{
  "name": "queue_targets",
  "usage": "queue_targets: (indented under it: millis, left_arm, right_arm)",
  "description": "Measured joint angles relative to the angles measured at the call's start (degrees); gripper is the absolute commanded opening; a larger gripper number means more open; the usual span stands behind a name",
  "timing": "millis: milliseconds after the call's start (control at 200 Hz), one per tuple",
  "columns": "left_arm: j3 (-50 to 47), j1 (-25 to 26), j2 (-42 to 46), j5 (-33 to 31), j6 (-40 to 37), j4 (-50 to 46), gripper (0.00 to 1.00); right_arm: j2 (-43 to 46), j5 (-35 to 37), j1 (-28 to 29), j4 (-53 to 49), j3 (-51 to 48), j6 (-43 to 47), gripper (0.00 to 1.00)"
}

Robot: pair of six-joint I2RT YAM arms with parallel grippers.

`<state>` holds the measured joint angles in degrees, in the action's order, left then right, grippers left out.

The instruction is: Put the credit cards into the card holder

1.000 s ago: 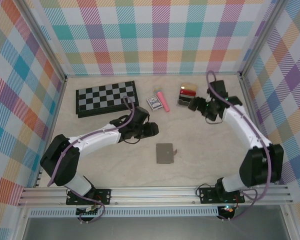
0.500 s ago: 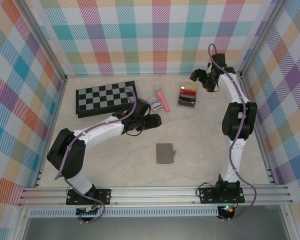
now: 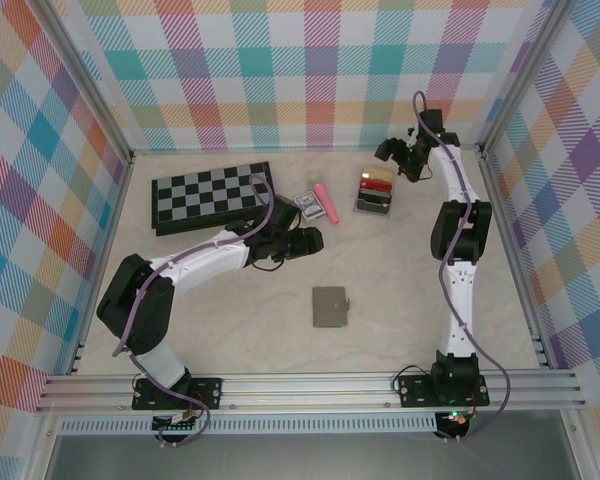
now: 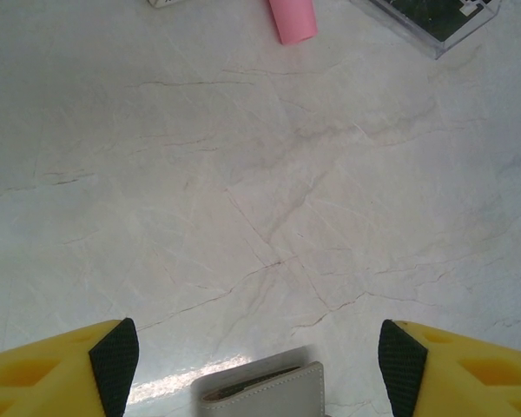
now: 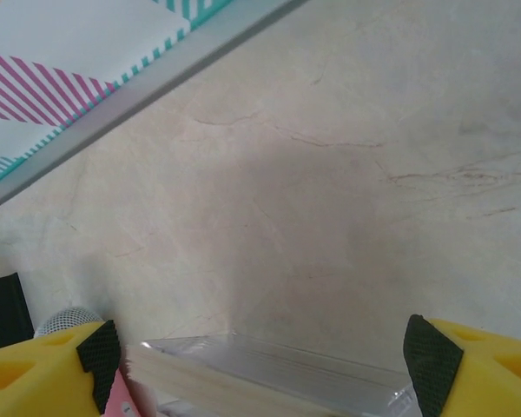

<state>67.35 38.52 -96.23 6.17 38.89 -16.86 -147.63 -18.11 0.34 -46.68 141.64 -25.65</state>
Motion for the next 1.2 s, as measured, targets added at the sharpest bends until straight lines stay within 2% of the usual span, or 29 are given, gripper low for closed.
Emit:
queue_targets:
  millis: [230, 480, 610, 800, 880, 1050, 1200]
  left_arm:
    - [1.2, -0.1, -0.7, 0.7, -0.2, -0.7, 0.75]
    - [1.2, -0.1, -0.9, 0.8, -1.0, -1.2, 0.75]
    - [1.2, -0.2, -1.0, 0.9, -1.1, -1.2, 0.75]
    - [1.2, -0.9, -1.0, 1.2, -1.2, -1.2, 0.75]
    - [1.2, -1.2, -1.0, 1.3, -1.2, -1.2, 0.75]
    - [1.2, -1.5, -1.0, 1.7, -1.2, -1.2, 0.75]
    - [0.8, -1.6, -0.9, 1.7, -1.2, -1.2, 0.76]
  right_arm:
    - [-4.7, -8.7, -0.4, -1.8, 3.7, 3.8, 0.85]
    - [-4.4, -16.9, -0.6, -5.3, 2.8, 11.1, 0.76]
    - [0.2, -19.5, -0.4, -5.0, -7.6, 14.6, 0.76]
    - [12.4, -20.7, 0.6, -1.9, -27.4, 16.3, 0.79]
    - [16.4, -19.6, 0.9, -1.2, -31.3, 16.3, 0.81]
    - [17.2, -15.9, 1.2, 0.3, -27.9, 15.7, 0.82]
    - [10.6, -14.2, 1.5, -2.0, -14.2, 15.7, 0.82]
